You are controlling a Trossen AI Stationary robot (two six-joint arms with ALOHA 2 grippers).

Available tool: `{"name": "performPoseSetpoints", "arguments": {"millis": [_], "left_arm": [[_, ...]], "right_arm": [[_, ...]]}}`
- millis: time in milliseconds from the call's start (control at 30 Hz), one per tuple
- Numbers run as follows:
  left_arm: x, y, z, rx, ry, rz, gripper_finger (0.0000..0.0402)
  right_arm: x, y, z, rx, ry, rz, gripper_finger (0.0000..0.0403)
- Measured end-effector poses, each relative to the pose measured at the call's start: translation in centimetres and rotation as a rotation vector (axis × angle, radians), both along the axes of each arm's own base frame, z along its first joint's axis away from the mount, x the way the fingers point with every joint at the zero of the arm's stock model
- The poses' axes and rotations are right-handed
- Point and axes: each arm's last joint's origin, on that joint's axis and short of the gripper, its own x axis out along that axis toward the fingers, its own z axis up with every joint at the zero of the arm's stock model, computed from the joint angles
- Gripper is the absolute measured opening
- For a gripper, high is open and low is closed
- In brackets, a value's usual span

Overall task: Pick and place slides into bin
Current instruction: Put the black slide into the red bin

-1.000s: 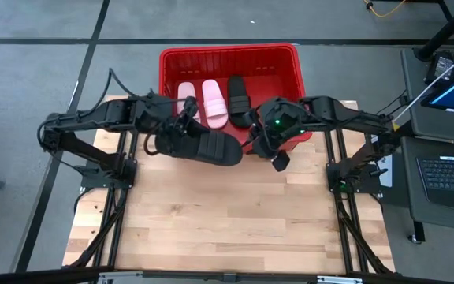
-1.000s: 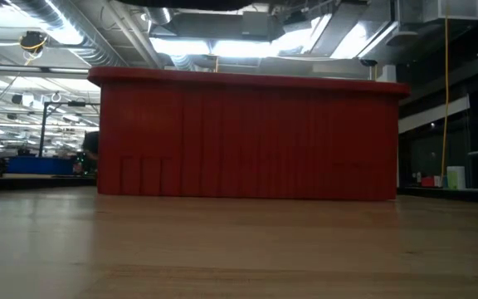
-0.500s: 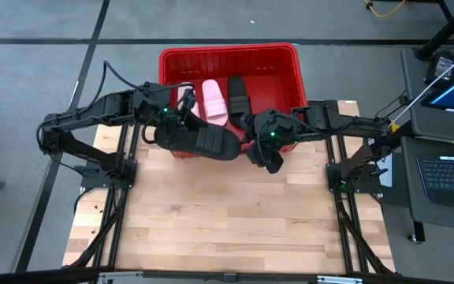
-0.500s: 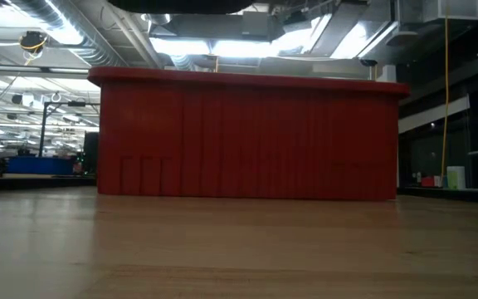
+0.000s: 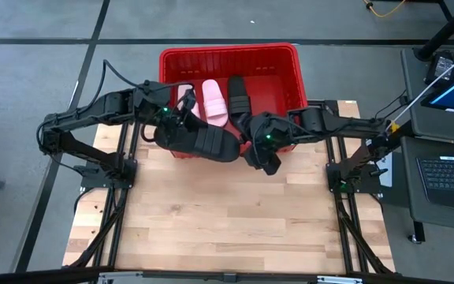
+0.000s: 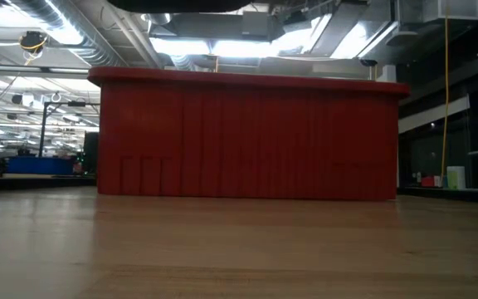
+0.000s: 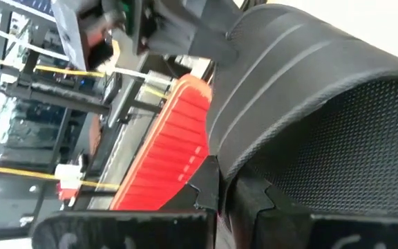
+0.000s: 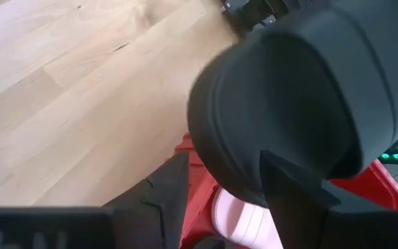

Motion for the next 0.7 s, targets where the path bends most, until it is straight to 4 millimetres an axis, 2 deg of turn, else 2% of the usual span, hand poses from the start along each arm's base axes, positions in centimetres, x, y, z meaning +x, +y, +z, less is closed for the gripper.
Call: {"name": "performPoseSetpoints", "arguments": {"millis": [200,367,533,700], "left_arm": [[0.01,-0.12,0.0,-0.018,-0.003,-0.038,0.0005],[0.02,-0.13,0.01,-0.017,-0.004,-0.039,0.0005],[0.03,-0.13,0.0,-0.018,-0.003,-0.04,0.0005],[0.03,-0.11,0.02,-0.015,-0.004,-0.034,0.0006]], "right_arm": [[0.39,0.06,-0.39,-0.004,0.011,0.005,0.0175],[0.44,0.05,-0.34,-0.003,0.005,0.004,0.0159],[0.5,0.07,-0.29,-0.002,-0.004,0.005,0.0129],[0.58,0.09,-0.23,-0.008,-0.013,0.018,0.0077]]}}
